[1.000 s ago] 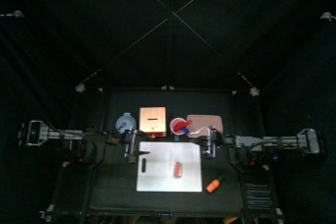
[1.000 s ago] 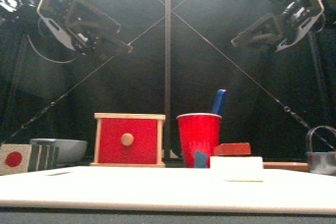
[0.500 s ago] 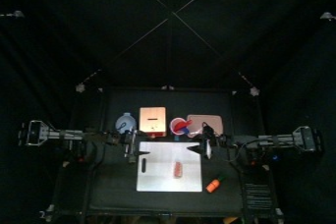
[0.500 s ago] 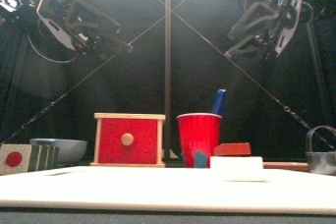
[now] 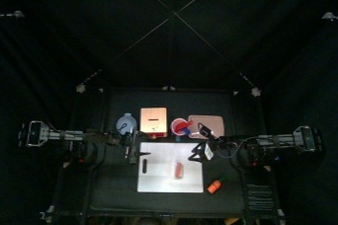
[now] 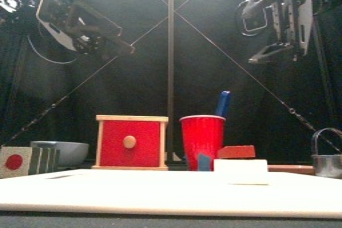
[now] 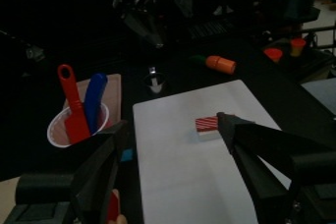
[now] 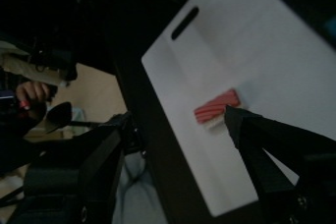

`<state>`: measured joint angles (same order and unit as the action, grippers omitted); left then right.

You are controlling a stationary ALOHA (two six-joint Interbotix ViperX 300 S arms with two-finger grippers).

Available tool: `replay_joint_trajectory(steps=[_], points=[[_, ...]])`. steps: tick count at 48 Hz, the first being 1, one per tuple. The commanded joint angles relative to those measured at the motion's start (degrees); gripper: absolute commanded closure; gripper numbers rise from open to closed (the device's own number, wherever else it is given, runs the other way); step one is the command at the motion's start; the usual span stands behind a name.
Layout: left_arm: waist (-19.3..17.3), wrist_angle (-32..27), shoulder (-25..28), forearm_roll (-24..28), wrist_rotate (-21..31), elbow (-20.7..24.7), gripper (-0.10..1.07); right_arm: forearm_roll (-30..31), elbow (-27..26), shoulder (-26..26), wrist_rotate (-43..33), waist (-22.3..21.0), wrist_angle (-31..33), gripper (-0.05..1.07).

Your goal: Grab assembled sushi salmon

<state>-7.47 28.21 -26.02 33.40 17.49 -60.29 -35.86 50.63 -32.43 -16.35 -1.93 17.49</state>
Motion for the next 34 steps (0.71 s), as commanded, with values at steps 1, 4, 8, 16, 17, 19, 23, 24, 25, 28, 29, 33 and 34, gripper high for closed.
replay_joint_trajectory(steps=[1, 4, 8, 16, 17, 19, 23, 24, 25, 28, 29, 33, 34], points=[[0.1, 0.2, -0.1, -0.2, -0.3, 0.4, -0.06, -1.1, -1.6, 1.0, -3.7, -0.1, 3.3, 0.01], [0.1, 0.1, -0.1, -0.2, -0.4, 0.3, -0.06, -0.8, -2.0, 2.5, -7.7, 0.2, 5.8, 0.01], [-0.1, 0.0, -0.1, -0.3, -0.4, 0.0, -0.06, 1.8, -2.6, 4.8, -13.4, -0.1, 11.2, 0.01], [-0.4, -0.9, -0.1, -1.3, -0.3, -0.1, -0.06, 9.5, -5.7, 9.1, -24.5, 0.2, 14.9, 0.01], [-0.4, -1.1, -0.1, -1.7, -0.3, -0.1, -0.06, 10.5, -6.2, 9.5, -26.0, 0.3, 14.9, 0.01], [-0.4, -1.4, -0.1, -2.3, -0.4, -0.1, -0.06, 12.8, -7.2, 10.5, -29.9, 0.3, 15.6, 0.01], [-0.6, -2.3, 0.0, -3.6, -0.4, -0.1, -0.06, 16.5, -9.0, 12.1, -35.8, 0.4, 16.3, 0.01], [-0.7, -2.5, 0.1, -3.9, -0.4, -0.1, -0.06, 17.3, -9.3, 12.6, -37.2, 0.5, 16.5, 0.01], [-0.8, -2.6, 0.1, -4.1, -0.4, -0.1, -0.06, 17.9, -9.6, 13.0, -38.6, 0.6, 16.6, 0.01], [-1.1, -3.2, 0.2, -4.6, -0.4, -0.2, -0.06, 20.6, -10.6, 14.5, -42.7, 1.8, 17.1, 0.01], [-1.1, -3.3, 0.2, -4.7, -0.4, -0.3, -0.06, 21.2, -10.9, 14.9, -44.2, 2.1, 17.2, 0.01], [-1.8, -3.6, 0.4, -4.7, -0.4, -0.4, -0.06, 23.2, -12.0, 17.1, -49.8, 3.6, 17.5, 0.02], [-2.2, -3.5, 0.4, -4.7, -0.4, -0.4, -0.06, 23.5, -12.2, 17.5, -51.2, 4.0, 17.5, 0.02]])
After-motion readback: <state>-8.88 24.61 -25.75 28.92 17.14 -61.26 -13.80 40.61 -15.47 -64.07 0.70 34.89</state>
